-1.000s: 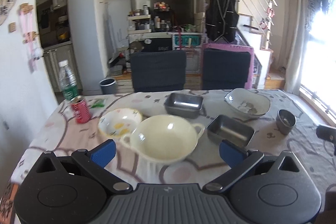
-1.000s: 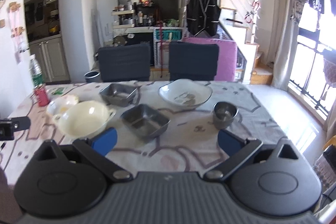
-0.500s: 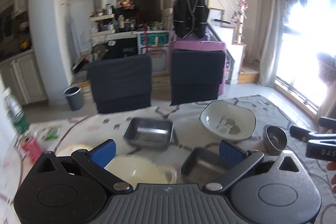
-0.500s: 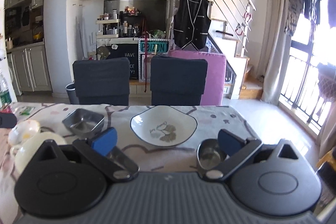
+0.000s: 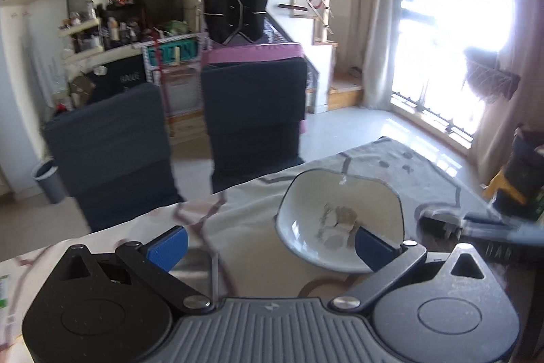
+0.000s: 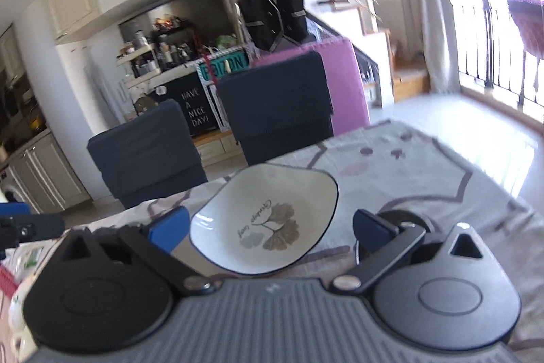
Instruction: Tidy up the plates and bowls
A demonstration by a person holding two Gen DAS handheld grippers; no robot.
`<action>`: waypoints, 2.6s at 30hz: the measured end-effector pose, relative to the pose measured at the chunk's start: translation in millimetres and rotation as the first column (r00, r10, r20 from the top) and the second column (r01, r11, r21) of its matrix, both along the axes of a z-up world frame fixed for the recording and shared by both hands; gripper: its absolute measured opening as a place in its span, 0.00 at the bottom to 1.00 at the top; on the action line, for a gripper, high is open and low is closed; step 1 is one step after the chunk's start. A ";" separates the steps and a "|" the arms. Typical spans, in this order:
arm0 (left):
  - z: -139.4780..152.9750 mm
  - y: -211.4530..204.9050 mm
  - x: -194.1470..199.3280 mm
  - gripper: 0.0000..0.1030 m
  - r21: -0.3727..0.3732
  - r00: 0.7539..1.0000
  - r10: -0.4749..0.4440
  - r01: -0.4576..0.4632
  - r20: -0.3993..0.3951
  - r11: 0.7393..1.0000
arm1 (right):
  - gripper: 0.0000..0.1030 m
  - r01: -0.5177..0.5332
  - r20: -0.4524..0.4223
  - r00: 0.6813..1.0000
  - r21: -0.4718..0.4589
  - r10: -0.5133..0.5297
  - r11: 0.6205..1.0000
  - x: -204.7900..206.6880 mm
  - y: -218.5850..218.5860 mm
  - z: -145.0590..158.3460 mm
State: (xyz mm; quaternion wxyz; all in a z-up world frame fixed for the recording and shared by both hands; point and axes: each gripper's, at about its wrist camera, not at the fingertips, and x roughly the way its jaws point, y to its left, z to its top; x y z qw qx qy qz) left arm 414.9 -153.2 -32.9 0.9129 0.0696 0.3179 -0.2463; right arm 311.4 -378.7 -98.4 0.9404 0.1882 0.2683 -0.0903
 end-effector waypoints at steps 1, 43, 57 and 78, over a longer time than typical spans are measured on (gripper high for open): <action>-3.7 -3.3 8.8 1.00 -0.013 1.000 -0.013 0.012 -0.010 1.000 | 1.00 0.006 -0.009 1.000 0.022 -0.006 1.000 4.9 -2.1 -5.2; -116.2 -22.5 65.1 0.24 0.013 0.911 -0.009 0.016 -0.413 1.000 | 0.14 -0.029 -0.191 0.980 0.119 0.051 0.993 31.0 -9.7 -44.4; -126.4 -12.4 115.0 0.10 -0.097 0.870 0.119 -0.187 -0.478 0.978 | 0.19 -0.100 -0.216 0.966 0.191 0.141 0.977 107.7 -49.3 -51.3; -16.3 15.3 37.1 0.09 -0.202 0.929 0.111 -0.192 -0.353 0.960 | 0.13 -0.208 -0.116 0.971 0.038 0.211 0.977 58.2 -25.5 48.8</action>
